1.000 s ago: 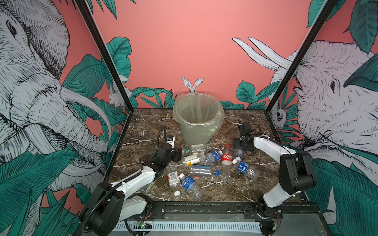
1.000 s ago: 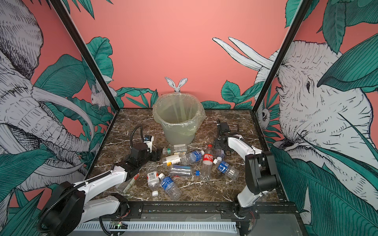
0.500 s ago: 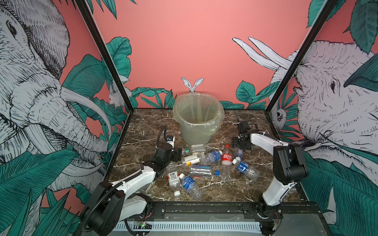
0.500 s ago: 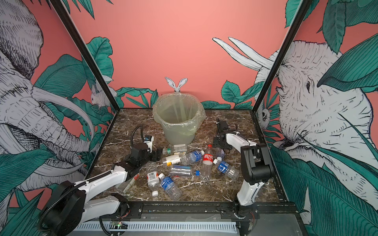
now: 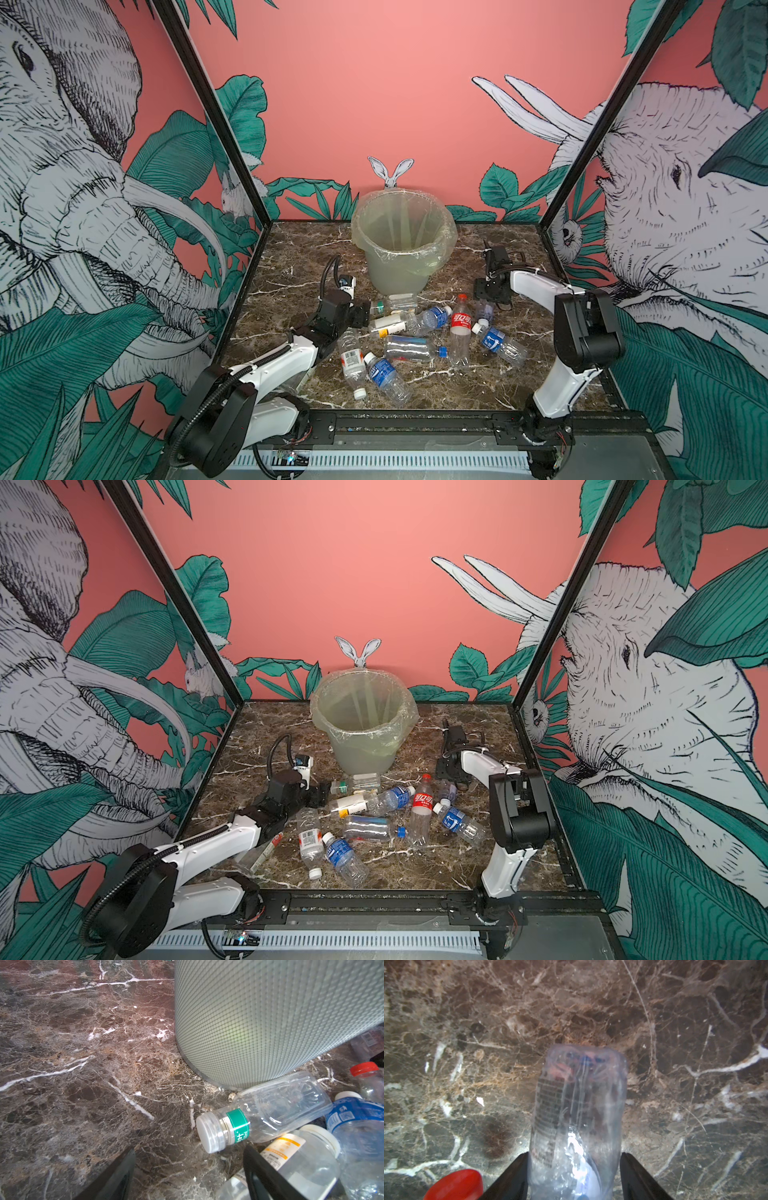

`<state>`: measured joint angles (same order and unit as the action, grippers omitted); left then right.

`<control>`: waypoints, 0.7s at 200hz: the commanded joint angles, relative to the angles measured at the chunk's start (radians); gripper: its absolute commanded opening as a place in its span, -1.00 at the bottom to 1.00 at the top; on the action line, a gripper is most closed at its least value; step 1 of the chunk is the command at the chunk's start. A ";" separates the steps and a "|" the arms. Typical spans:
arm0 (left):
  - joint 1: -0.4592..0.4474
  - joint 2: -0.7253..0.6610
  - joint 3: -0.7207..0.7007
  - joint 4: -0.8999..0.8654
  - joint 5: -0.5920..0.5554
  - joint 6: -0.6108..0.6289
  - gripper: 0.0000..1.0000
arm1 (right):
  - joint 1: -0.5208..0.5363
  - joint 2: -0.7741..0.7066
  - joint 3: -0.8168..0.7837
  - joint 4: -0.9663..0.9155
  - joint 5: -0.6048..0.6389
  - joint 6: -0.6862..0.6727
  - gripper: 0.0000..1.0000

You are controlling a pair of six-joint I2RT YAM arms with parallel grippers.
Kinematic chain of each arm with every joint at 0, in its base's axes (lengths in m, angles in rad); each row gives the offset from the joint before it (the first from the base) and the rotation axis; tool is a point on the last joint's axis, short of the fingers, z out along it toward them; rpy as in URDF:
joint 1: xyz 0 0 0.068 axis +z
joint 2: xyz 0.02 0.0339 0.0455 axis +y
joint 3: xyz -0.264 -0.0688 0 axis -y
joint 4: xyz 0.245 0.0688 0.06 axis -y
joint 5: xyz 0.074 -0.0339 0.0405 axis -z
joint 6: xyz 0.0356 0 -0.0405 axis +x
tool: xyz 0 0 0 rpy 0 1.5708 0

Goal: Throw the plastic bottles in the bin
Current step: Pick up the plastic bottle from the middle-right of the table.

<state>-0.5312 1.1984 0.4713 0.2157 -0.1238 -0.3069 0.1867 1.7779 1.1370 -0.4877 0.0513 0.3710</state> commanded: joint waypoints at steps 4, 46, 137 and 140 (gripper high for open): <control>0.001 -0.002 0.020 0.005 -0.007 -0.016 0.65 | -0.005 0.024 -0.008 0.012 -0.018 -0.005 0.41; 0.008 0.003 0.020 0.004 -0.005 -0.020 0.66 | -0.005 0.027 -0.006 0.015 -0.014 -0.007 0.13; 0.018 0.001 0.017 0.008 0.004 -0.026 0.65 | -0.007 -0.169 0.002 0.026 0.060 -0.034 0.01; 0.019 0.000 0.015 0.008 0.004 -0.025 0.66 | -0.006 -0.196 0.001 0.027 0.062 -0.036 0.01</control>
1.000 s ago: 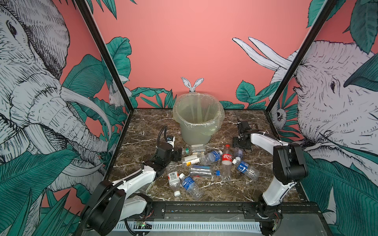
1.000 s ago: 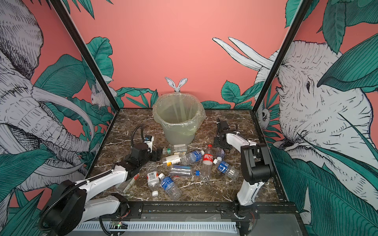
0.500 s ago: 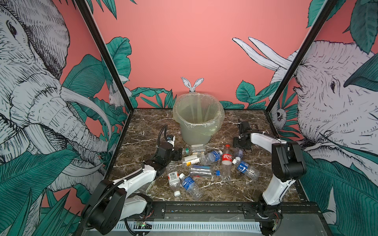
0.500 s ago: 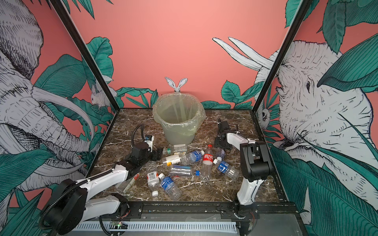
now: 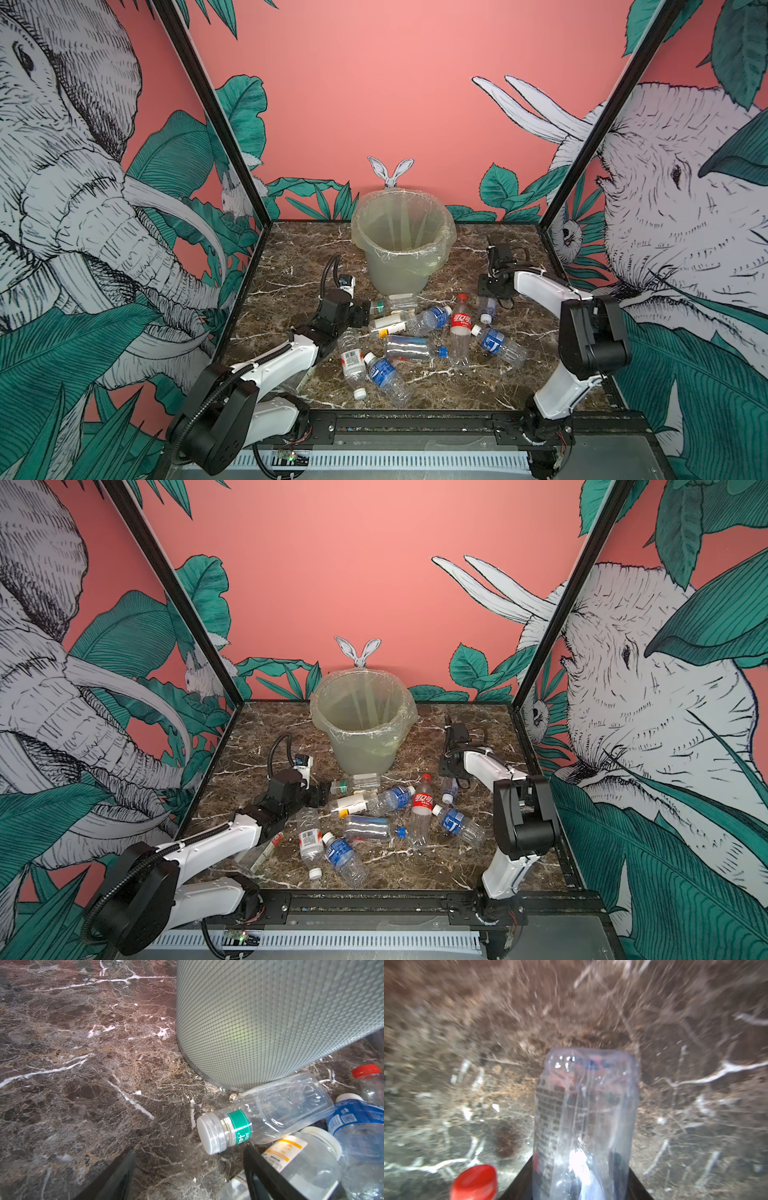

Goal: Throw the plastic bottles in the bin
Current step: Pick up the plastic bottle from the middle-right of the table.

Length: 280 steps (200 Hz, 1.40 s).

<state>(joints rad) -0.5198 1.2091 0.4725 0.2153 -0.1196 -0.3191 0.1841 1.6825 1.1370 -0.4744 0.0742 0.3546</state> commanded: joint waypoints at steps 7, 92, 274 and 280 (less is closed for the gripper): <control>0.007 -0.011 0.014 0.009 0.001 -0.012 0.65 | -0.003 -0.133 -0.004 0.014 0.041 -0.025 0.00; 0.012 -0.017 0.012 0.012 0.007 0.001 0.65 | 0.225 -0.496 -0.124 0.001 0.181 -0.046 0.05; 0.012 -0.097 -0.050 0.084 0.072 0.054 0.55 | 0.719 -0.602 0.106 0.008 0.444 -0.079 0.11; 0.012 -0.095 -0.048 0.082 0.071 0.053 0.55 | 0.719 -0.558 0.163 -0.002 0.443 -0.094 0.11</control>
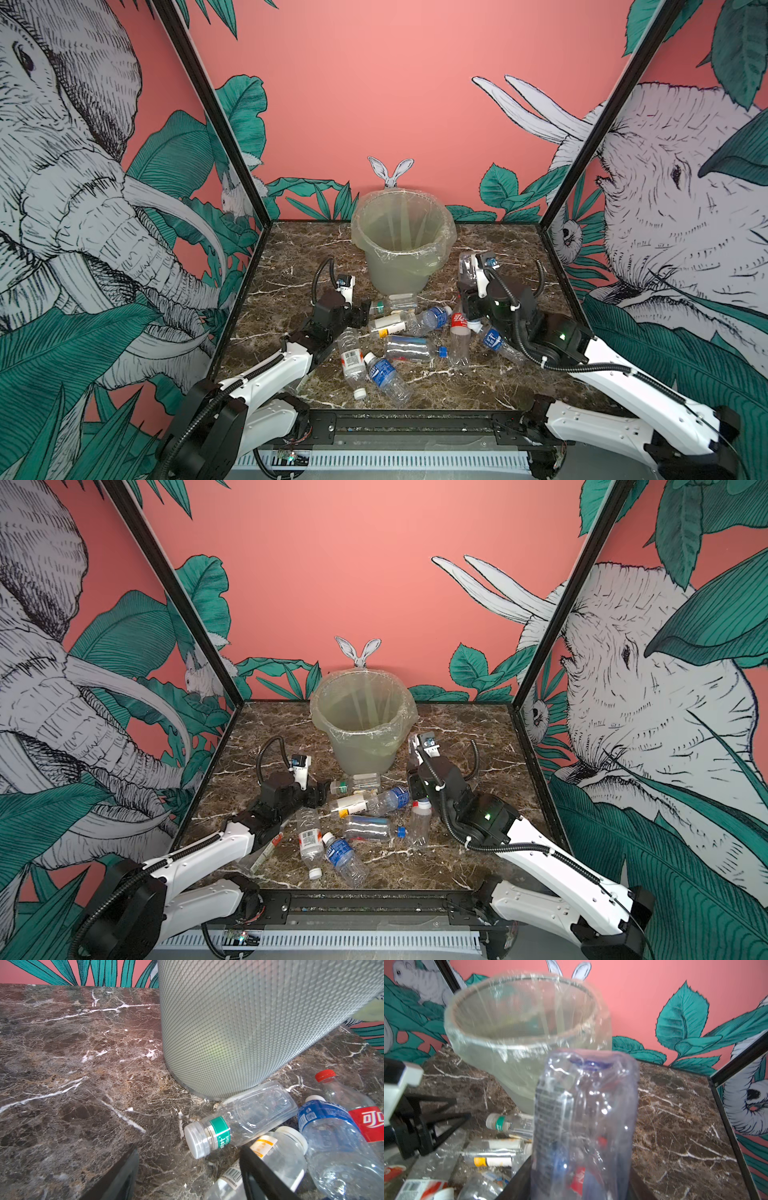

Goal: Throw the plastic bottles in the bin
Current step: Pick up the plastic bottle from the middle-right of the table, then throw the plastic bottle into the trash bin.

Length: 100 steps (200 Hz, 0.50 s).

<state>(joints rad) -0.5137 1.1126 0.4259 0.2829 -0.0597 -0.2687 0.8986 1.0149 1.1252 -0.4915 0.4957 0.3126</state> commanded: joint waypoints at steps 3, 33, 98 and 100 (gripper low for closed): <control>0.006 0.002 -0.001 0.013 0.011 0.002 0.55 | 0.004 0.137 0.230 0.011 0.022 -0.061 0.11; 0.006 0.010 0.010 0.004 0.012 0.001 0.54 | -0.095 0.461 0.694 -0.086 -0.077 -0.085 0.20; 0.014 -0.014 0.021 -0.052 -0.020 0.003 0.61 | -0.208 1.090 1.652 -0.536 -0.146 -0.032 0.97; 0.015 -0.013 0.022 -0.053 -0.023 0.001 0.62 | -0.208 1.086 1.642 -0.526 -0.146 -0.031 0.97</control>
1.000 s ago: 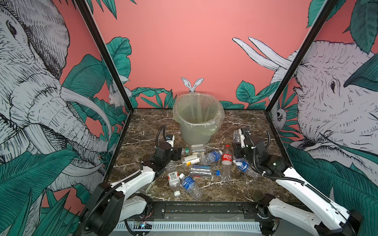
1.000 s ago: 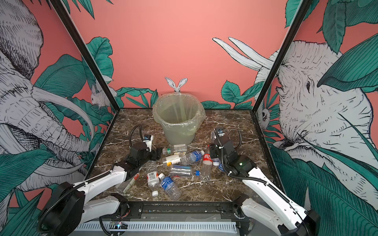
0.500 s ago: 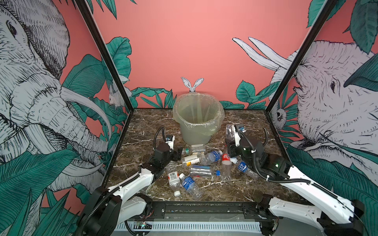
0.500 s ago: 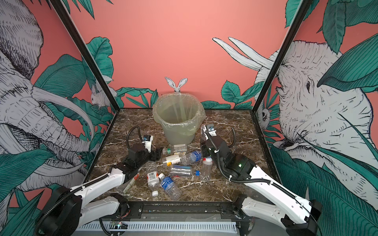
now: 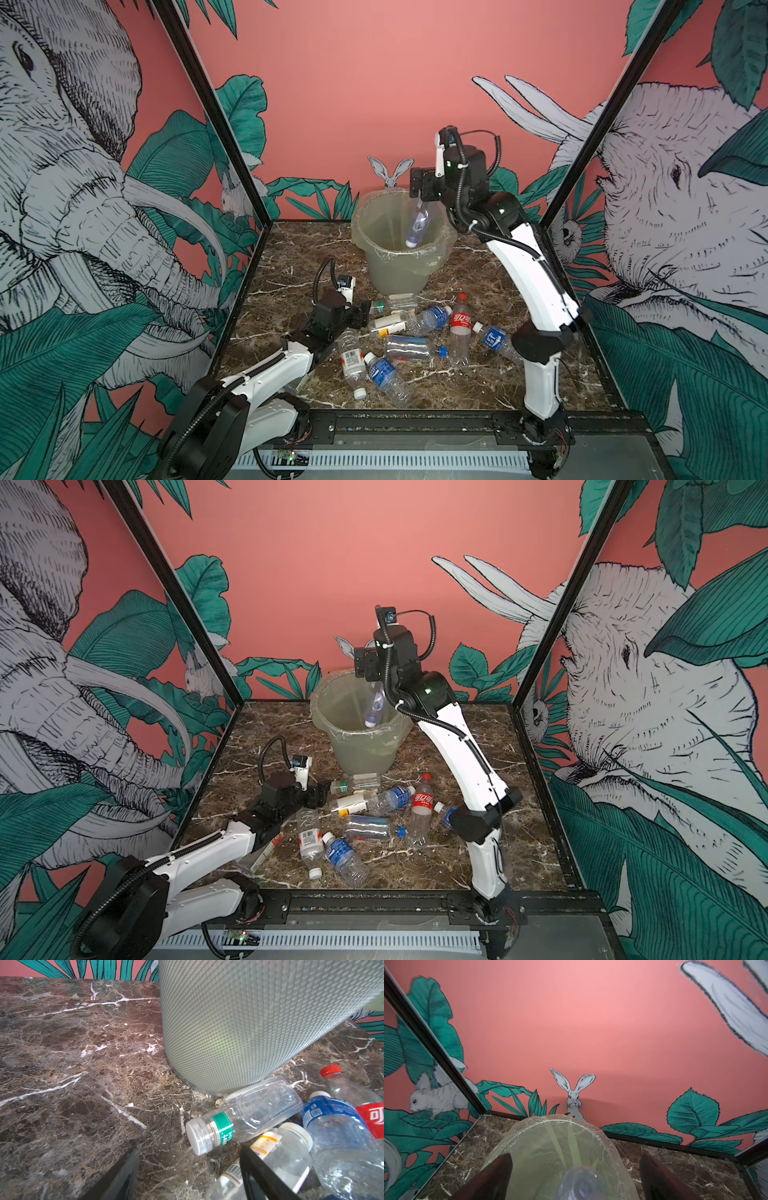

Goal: Throw the plastic bottles in the bin
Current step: Throw the plastic bottle into the trash bin.

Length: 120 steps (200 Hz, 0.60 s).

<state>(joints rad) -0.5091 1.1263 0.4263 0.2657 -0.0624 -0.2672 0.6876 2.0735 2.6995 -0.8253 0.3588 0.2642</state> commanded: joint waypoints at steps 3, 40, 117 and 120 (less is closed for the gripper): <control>0.011 -0.028 0.024 -0.039 -0.023 -0.002 0.62 | 0.001 0.017 0.045 -0.178 -0.010 0.017 0.98; 0.012 -0.025 0.030 -0.046 -0.031 -0.018 0.77 | 0.001 -0.193 -0.317 0.002 -0.016 0.014 0.97; 0.012 -0.032 0.037 -0.084 -0.072 -0.041 0.77 | 0.000 -0.603 -0.912 0.094 0.060 0.030 0.97; 0.012 -0.034 0.037 -0.088 -0.078 -0.042 0.76 | 0.001 -0.619 -0.935 0.096 0.061 0.032 0.97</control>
<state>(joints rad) -0.5022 1.1213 0.4427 0.2237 -0.1059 -0.2939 0.6868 1.5471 1.9076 -0.7818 0.3832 0.2756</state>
